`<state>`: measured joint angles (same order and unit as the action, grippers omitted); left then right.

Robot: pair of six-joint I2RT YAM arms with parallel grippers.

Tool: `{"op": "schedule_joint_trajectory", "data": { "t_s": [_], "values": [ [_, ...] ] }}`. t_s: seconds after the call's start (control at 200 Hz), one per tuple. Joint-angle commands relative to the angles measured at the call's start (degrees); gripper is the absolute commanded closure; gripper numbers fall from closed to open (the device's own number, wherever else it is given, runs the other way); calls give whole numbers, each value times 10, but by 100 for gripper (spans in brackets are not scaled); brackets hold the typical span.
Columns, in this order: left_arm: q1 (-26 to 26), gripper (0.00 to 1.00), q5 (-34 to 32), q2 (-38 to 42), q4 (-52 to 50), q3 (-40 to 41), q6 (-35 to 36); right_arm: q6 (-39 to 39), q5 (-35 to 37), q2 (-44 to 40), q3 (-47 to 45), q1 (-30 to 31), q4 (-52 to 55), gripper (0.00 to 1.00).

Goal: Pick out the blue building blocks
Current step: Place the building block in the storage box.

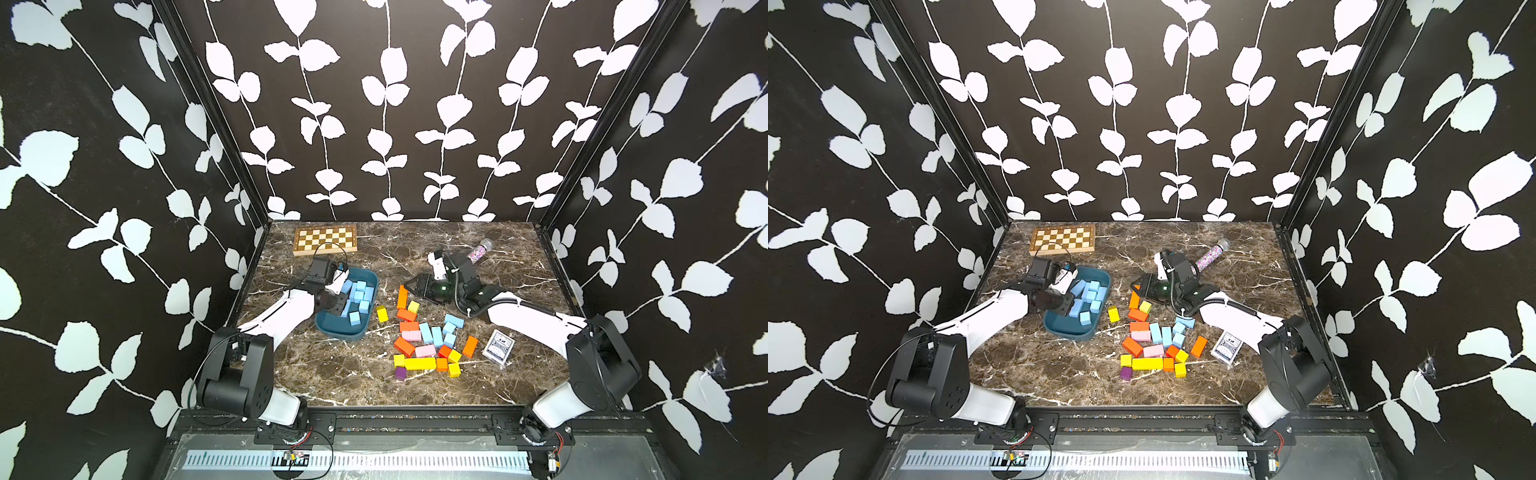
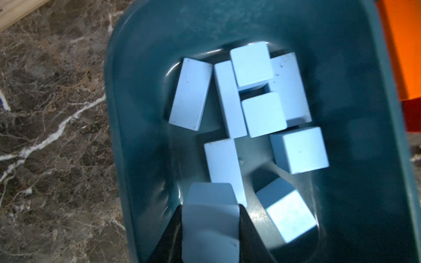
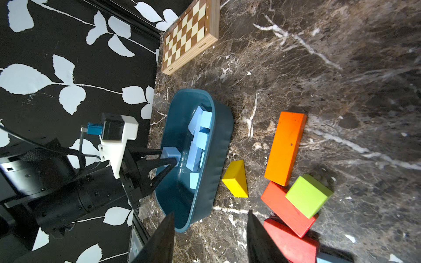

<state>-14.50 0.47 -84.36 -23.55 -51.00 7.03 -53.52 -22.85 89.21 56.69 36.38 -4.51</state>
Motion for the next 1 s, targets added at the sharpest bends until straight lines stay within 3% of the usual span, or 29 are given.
{"op": "schedule_joint_trajectory", "data": {
  "t_s": [0.0, 0.25, 0.45, 0.595, 0.805, 0.995],
  "values": [
    [6, 68, -22, -5, 11, -9, -20, -1, 9, -11, -5, 3, -19, 51],
    [7, 63, -20, -22, 21, -22, -22, 1, 8, -10, -4, 3, -16, 51],
    [6, 46, -23, -31, 21, -39, -24, 2, 10, -12, 0, 3, -10, 51],
    [6, 46, -16, -25, 18, -50, -27, 7, 16, -14, 8, 3, 15, 52],
    [6, 44, 62, 4, 24, -51, -34, 27, 69, -13, 55, 3, 193, 53],
    [6, 39, 121, 40, 61, -10, -105, 62, 163, 4, 113, 8, 429, 54]
  ]
}}
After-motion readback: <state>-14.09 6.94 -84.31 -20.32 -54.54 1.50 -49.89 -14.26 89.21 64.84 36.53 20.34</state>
